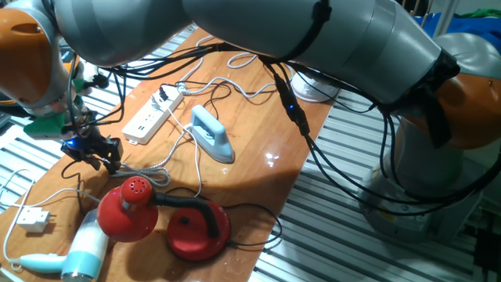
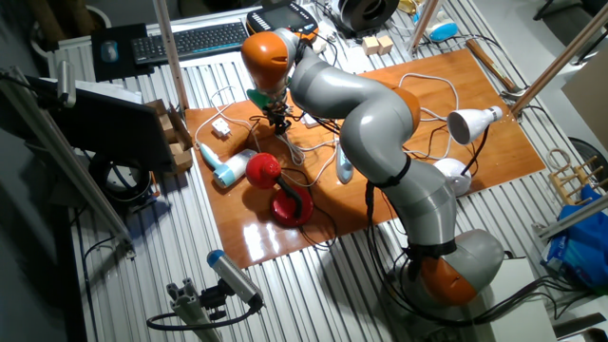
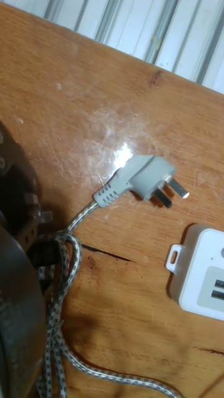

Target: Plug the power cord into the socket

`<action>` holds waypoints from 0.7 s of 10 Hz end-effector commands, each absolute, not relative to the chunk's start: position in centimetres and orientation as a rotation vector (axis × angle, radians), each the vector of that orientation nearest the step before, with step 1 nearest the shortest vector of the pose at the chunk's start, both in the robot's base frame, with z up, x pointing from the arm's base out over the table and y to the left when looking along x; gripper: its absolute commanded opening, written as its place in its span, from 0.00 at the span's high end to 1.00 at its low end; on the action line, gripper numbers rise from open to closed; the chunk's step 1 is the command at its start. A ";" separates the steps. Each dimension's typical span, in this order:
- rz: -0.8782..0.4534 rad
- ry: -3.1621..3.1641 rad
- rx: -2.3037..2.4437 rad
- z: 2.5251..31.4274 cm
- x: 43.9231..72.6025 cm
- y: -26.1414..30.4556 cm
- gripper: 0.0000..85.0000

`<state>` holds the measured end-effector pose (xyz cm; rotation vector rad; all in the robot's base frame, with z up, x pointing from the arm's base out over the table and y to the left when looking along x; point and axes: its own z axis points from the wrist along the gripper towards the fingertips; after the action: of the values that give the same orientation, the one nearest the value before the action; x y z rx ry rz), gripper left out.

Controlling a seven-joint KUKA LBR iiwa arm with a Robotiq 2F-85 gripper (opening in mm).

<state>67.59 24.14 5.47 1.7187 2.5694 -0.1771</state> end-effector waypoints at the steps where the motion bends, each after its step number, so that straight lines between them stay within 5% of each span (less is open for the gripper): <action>1: -0.176 2.572 1.715 5.4 67.6 24.1 0.60; 5: -0.174 2.578 1.699 5.3 67.6 24.0 0.60; 7: -0.173 2.594 1.678 5.3 67.6 24.0 1.00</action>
<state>67.60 23.99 5.33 1.6769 2.5949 -0.1731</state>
